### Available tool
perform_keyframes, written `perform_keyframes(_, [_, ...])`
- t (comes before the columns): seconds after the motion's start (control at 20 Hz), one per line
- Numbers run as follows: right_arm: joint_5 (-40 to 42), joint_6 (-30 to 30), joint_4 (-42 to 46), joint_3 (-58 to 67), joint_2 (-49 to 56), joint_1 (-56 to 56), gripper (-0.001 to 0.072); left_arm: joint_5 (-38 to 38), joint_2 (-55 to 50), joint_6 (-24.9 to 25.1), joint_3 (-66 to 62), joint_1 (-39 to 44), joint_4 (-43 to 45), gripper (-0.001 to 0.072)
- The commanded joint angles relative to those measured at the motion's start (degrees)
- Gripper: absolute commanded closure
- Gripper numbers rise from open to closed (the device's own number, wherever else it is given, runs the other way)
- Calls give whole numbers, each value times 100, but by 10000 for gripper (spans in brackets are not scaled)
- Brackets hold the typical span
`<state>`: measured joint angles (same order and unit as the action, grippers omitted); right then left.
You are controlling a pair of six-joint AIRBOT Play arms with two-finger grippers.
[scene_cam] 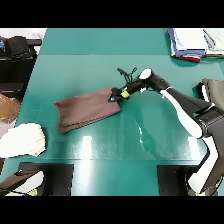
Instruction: Fold the shirts.
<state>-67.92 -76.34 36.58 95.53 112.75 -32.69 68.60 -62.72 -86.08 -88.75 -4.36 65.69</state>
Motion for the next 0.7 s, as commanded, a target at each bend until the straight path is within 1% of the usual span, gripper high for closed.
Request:
perform_keyframes(0.0, [-22, -184, 643, 551, -278, 350, 696, -15, -2, 105, 2, 396, -70, 677])
perform_keyframes(0.1, [-17, -442, 1150, 627, -723, 918, 696, -109, -2, 107, 2, 809, -55, 677])
perform_keyframes(0.25, [-192, -664, 1631, 581, -1434, 2039, 696, -376, -2, 109, 2, 1287, -55, 677])
perform_keyframes(0.4, [-435, -765, 2061, 581, -2033, 3320, 696, -597, -2, 105, 2, 1458, -74, 676])
perform_keyframes(0.65, [-511, -765, 2100, 586, -2538, 5285, 696, -662, -2, 101, 0, 1473, -81, 676])
